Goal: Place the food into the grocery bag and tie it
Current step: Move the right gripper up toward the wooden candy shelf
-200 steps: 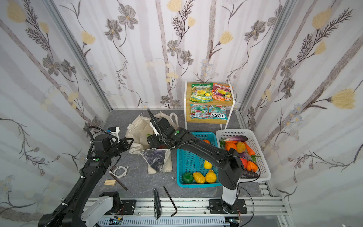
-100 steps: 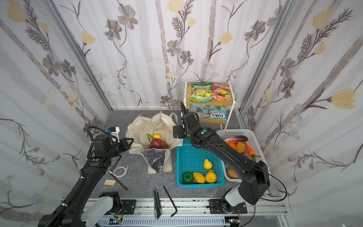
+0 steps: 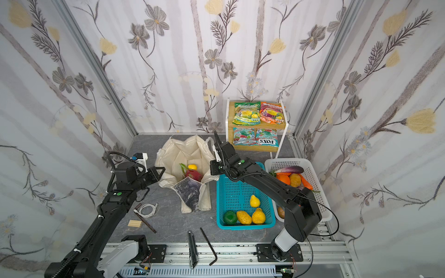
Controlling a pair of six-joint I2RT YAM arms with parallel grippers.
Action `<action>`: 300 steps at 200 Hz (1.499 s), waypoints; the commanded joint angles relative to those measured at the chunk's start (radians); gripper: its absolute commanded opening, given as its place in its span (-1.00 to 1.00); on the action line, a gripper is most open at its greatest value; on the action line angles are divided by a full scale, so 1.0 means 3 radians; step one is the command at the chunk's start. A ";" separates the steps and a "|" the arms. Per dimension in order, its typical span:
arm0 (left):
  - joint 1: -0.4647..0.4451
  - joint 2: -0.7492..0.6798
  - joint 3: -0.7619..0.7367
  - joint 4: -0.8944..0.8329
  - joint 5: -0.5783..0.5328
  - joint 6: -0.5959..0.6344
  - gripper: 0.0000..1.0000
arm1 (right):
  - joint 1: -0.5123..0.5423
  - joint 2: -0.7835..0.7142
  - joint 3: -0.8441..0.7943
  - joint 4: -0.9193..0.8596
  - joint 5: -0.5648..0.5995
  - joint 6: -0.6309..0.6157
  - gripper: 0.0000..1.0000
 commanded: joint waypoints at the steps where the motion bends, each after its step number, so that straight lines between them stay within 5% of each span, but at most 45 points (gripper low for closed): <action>1: -0.0055 -0.0017 0.0220 0.0083 -0.0011 -0.0065 -1.00 | 0.0043 -0.0026 0.0166 0.0140 0.0010 0.0005 -1.00; 50: -0.0003 0.0085 0.0862 -0.0307 -0.0539 0.0152 -1.00 | -0.0180 -0.0331 0.0205 -0.0073 0.0156 -0.0103 -1.00; 89: 0.0234 -0.0025 0.0863 -0.0374 -0.0639 0.0175 -1.00 | -0.0480 -0.0494 0.0035 -0.0256 0.0115 -0.0218 -1.00; 117: -0.0032 -0.0097 0.0827 -0.0390 -0.0983 0.0315 -1.00 | -0.0484 -0.0371 0.0110 -0.0377 0.0030 -0.0148 -1.00; 152: -0.0193 0.0145 0.0798 -0.0369 -0.0529 0.0256 -1.00 | -0.0265 -0.0111 0.0342 -0.0308 -0.0053 -0.0085 -1.00; 206: -0.0189 0.0297 0.0610 -0.0254 -0.0408 0.0501 -1.00 | -0.0091 0.0349 0.0865 -0.0636 0.0045 -0.0210 -0.74; 225: -0.0188 0.0270 0.0498 -0.0162 -0.0386 0.0554 -1.00 | -0.0084 0.0286 0.0945 -0.0677 0.0171 -0.0241 -0.32; 235: -0.0188 0.0247 0.0441 -0.0119 -0.0385 0.0571 -1.00 | -0.0085 0.0221 0.0986 -0.0710 0.0249 -0.0258 0.11; 240: -0.0188 0.0237 0.0412 -0.0098 -0.0388 0.0574 -1.00 | -0.0082 0.0189 0.1023 -0.0735 0.0256 -0.0275 0.86; 242: -0.0184 0.0232 0.0400 -0.0092 -0.0391 0.0576 -1.00 | -0.0082 0.0175 0.1042 -0.0752 0.0257 -0.0280 0.96; 274: -0.0151 0.0164 0.0306 -0.0068 -0.0442 0.0577 -1.00 | -0.0090 -0.0059 0.1437 -0.1076 0.0635 -0.0419 0.99; 300: -0.0135 0.0121 0.0267 -0.0068 -0.0467 0.0567 -1.00 | -0.0090 -0.0405 0.1505 -0.1011 0.1725 -0.0185 0.99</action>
